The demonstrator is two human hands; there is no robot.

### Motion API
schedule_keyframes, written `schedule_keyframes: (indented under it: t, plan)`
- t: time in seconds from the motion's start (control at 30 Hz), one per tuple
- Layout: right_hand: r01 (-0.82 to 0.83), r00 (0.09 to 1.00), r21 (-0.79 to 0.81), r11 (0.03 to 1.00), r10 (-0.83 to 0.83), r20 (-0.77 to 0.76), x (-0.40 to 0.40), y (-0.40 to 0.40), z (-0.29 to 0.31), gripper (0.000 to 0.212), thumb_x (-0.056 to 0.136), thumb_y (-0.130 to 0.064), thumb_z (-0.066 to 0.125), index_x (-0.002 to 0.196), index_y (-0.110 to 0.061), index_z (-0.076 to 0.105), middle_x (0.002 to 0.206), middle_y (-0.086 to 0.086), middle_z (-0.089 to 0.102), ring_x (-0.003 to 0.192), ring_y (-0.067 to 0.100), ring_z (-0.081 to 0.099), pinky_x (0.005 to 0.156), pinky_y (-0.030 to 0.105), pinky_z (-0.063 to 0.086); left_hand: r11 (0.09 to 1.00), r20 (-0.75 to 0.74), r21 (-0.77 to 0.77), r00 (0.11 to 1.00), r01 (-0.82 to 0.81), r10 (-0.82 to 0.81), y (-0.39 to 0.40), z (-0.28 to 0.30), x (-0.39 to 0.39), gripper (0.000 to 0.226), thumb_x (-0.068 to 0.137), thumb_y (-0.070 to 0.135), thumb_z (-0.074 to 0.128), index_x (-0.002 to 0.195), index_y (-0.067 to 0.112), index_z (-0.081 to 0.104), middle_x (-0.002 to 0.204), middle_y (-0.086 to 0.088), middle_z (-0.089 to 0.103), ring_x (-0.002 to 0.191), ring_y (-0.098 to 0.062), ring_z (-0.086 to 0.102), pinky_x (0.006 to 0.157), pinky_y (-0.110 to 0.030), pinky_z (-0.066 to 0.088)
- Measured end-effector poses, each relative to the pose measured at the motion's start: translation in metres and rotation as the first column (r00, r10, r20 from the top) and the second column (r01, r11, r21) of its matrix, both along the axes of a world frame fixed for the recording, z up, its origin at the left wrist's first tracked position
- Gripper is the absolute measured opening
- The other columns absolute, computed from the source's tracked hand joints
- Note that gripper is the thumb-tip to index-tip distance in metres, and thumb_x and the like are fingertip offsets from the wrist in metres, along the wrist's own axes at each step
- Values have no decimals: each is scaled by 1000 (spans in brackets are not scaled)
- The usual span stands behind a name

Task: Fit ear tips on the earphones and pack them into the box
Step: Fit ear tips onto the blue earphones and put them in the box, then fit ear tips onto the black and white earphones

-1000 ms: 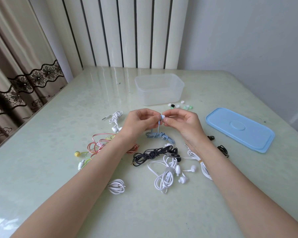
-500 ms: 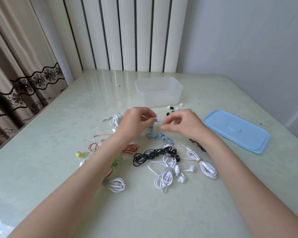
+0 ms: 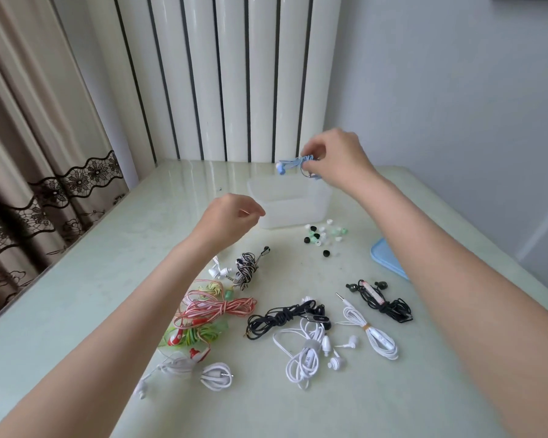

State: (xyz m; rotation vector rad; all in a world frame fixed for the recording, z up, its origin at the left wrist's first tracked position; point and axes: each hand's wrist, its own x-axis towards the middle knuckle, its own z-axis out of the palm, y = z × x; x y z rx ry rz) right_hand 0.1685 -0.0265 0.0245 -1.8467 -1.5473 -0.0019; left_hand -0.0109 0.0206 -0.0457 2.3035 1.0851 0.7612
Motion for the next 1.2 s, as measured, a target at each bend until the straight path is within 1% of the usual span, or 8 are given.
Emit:
schedule_keyframes:
  t: [0.23, 0.37, 0.5, 0.63, 0.8, 1.07, 1.13, 1.2]
  plan:
    - [84, 992, -64, 994, -78, 96, 23, 70, -1, 21, 81, -3, 58, 97, -10, 69, 108, 11, 66, 105, 25, 58, 79, 26, 43, 999, -114, -36, 993, 30, -34, 9, 4, 6, 21, 87, 11, 52, 99, 14, 69, 101, 0, 68, 83, -11, 58, 72, -19, 42]
    - [51, 992, -154, 987, -31, 125, 24, 88, -24, 29, 83, 0, 54, 108, -10, 64, 117, 13, 60, 108, 27, 55, 88, 28, 43, 996, -316, -90, 949, -11, -18, 16, -6, 2, 26, 87, 26, 57, 108, 13, 64, 111, -5, 66, 99, -20, 58, 80, -23, 40]
    - [-24, 996, -76, 997, 30, 86, 29, 64, -20, 23, 82, 3, 51, 94, -2, 70, 91, 13, 66, 85, 23, 61, 77, 24, 45, 996, -478, -85, 878, -30, -15, 16, -19, 8, 43, 87, 37, 56, 122, 12, 52, 122, -7, 58, 114, -24, 51, 86, -27, 38]
    - [-95, 987, -428, 899, 140, 76, 36, 21, -38, 14, 77, 0, 61, 84, -3, 72, 66, 4, 65, 48, 1, 53, 53, 13, 43, 1000, -530, 21, 848, -6, 17, 15, -30, 22, 36, 87, 23, 55, 120, 8, 53, 120, -11, 57, 111, -28, 52, 85, -30, 41]
    - [-83, 979, -542, 836, 171, 114, 34, -12, -76, 13, 72, -11, 73, 84, -8, 71, 69, -7, 60, 61, 3, 52, 58, 8, 38, 998, -327, 56, 945, -5, 23, 6, -31, 29, 20, 84, 12, 56, 102, 13, 63, 101, -4, 68, 97, -25, 60, 83, -31, 42]
    - [-39, 999, -296, 954, 46, 16, 41, -19, -89, 14, 73, -1, 63, 78, -11, 72, 74, 2, 65, 51, -4, 51, 54, 0, 36, 928, 265, -344, 963, 144, -52, -8, -24, 33, 26, 92, 8, 47, 115, 14, 57, 69, 3, 49, 70, -15, 48, 66, -19, 39]
    - [-64, 973, -137, 989, 31, -230, 33, -19, -82, 15, 74, 0, 63, 76, -14, 68, 69, 0, 62, 49, -2, 52, 54, 5, 39, 897, 382, -387, 922, 213, -54, -10, -23, 35, 25, 93, 6, 43, 108, 18, 59, 69, 2, 43, 72, -16, 43, 73, -21, 38]
    - [-154, 744, -1, 988, 115, -658, 17, -21, -77, 19, 79, 5, 60, 77, -13, 63, 69, 3, 60, 55, 7, 56, 54, 15, 47, 851, 470, -456, 883, 261, -20, -12, -26, 36, 24, 91, 4, 44, 99, 20, 60, 75, 0, 46, 77, -18, 43, 78, -27, 36]
